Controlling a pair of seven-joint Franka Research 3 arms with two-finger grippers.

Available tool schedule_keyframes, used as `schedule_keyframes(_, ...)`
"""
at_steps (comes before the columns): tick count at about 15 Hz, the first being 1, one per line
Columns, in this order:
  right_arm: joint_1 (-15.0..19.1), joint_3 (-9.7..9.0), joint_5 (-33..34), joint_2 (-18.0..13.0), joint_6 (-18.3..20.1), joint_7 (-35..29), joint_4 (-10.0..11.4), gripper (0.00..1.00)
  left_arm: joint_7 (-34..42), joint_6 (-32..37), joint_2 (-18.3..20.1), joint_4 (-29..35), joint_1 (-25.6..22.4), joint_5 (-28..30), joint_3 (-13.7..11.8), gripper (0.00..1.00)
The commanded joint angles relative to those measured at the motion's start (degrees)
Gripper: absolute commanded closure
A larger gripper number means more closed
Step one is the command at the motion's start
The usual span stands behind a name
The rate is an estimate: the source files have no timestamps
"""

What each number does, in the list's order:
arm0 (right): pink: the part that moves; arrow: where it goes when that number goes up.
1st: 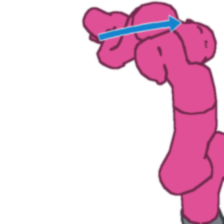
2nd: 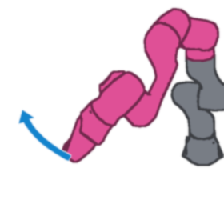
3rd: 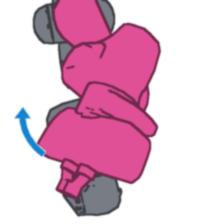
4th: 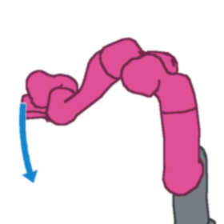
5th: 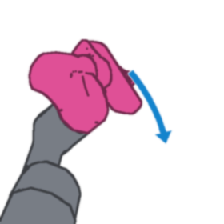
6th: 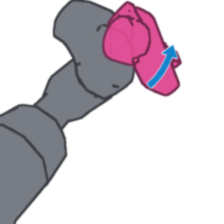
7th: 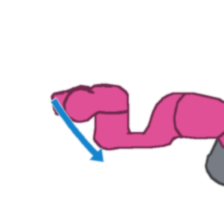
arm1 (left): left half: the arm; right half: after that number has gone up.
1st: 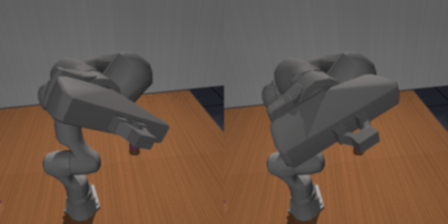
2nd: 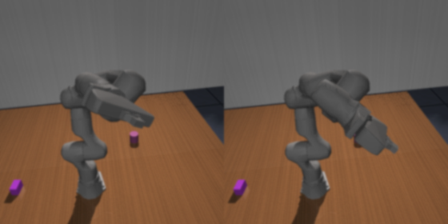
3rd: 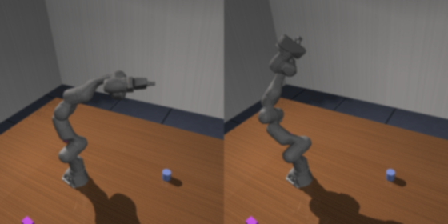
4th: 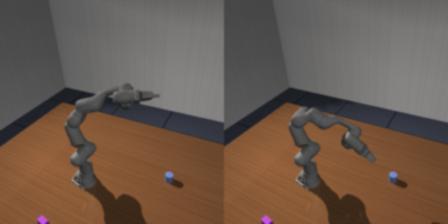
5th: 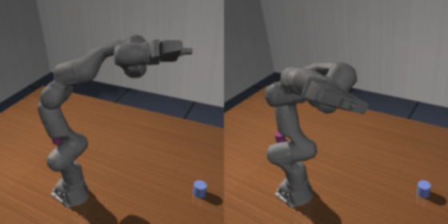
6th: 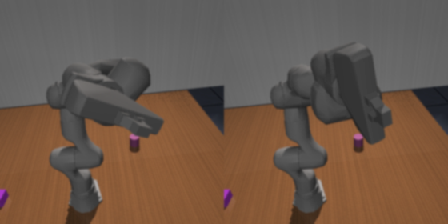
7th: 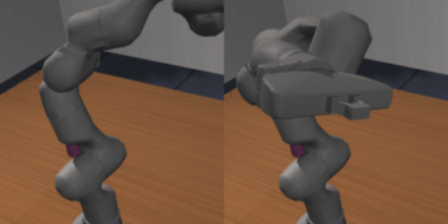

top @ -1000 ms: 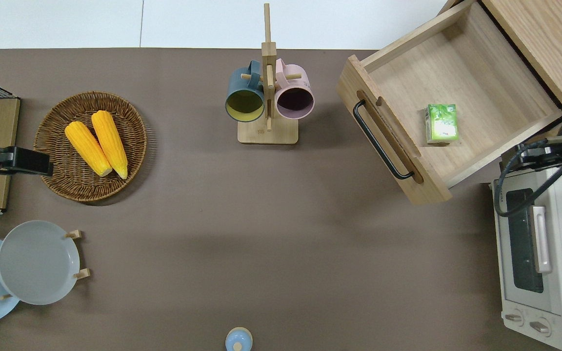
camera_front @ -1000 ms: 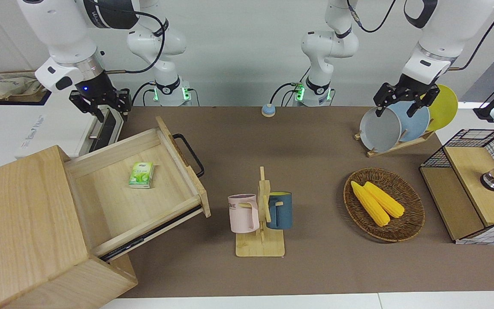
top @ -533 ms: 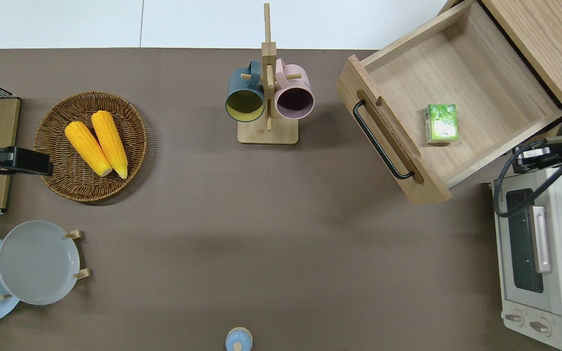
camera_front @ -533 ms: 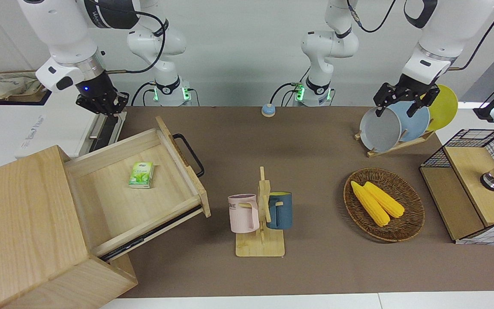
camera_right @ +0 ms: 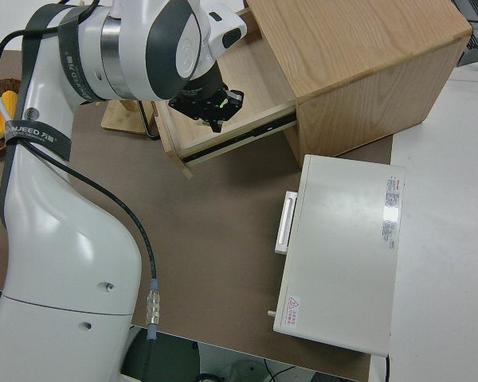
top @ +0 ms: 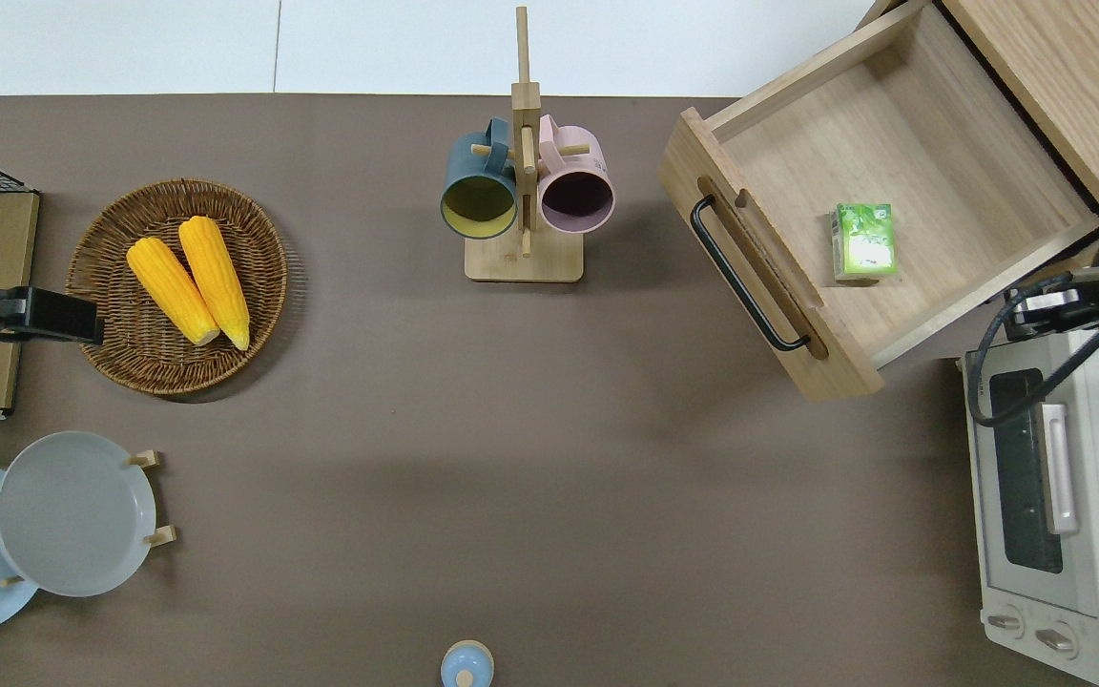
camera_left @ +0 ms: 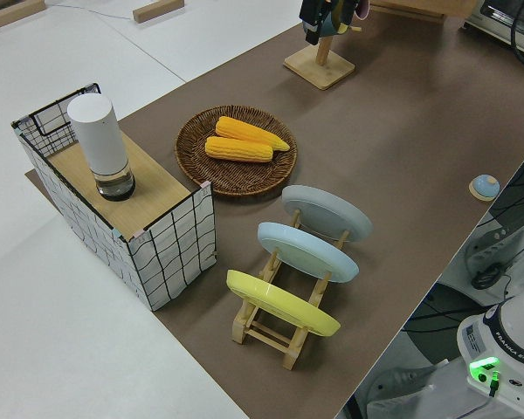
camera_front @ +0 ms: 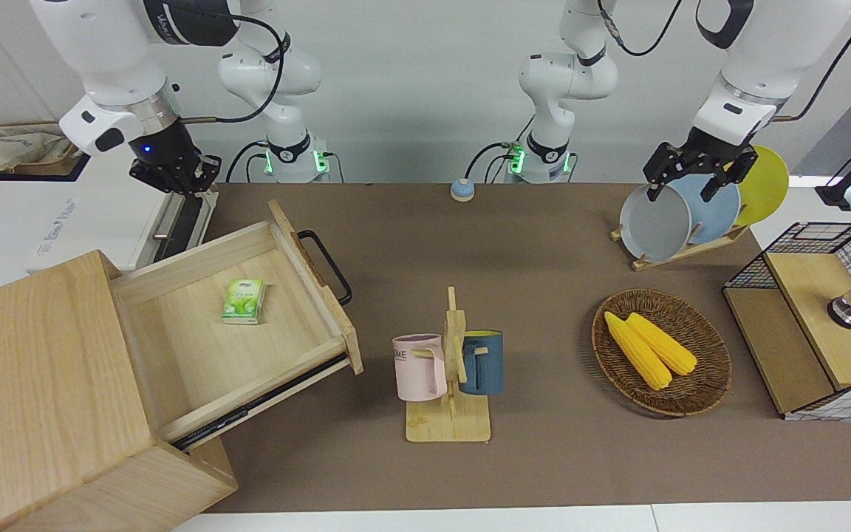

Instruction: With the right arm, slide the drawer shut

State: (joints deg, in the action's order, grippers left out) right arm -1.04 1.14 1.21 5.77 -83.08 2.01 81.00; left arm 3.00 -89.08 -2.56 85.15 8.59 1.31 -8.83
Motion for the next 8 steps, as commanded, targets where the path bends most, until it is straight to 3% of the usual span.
schedule_keyframes(1,0.77,-0.53,-0.86,-0.93,1.96,0.28,-1.02,1.000,0.34,-0.04,-0.69,-1.12,0.99,-0.87,-0.92,0.00)
schedule_keyframes(3,0.77,-0.70,-0.86,-1.37,4.93,0.19,-1.71,1.000,0.34,-0.04,-0.69,-1.12,0.99,-0.78,-0.92,0.00)
schedule_keyframes(8,0.51,-0.79,-0.95,-3.40,6.70,-0.25,-2.07,1.000,0.34,-0.04,-0.69,-1.12,0.99,-0.87,-0.92,0.00)
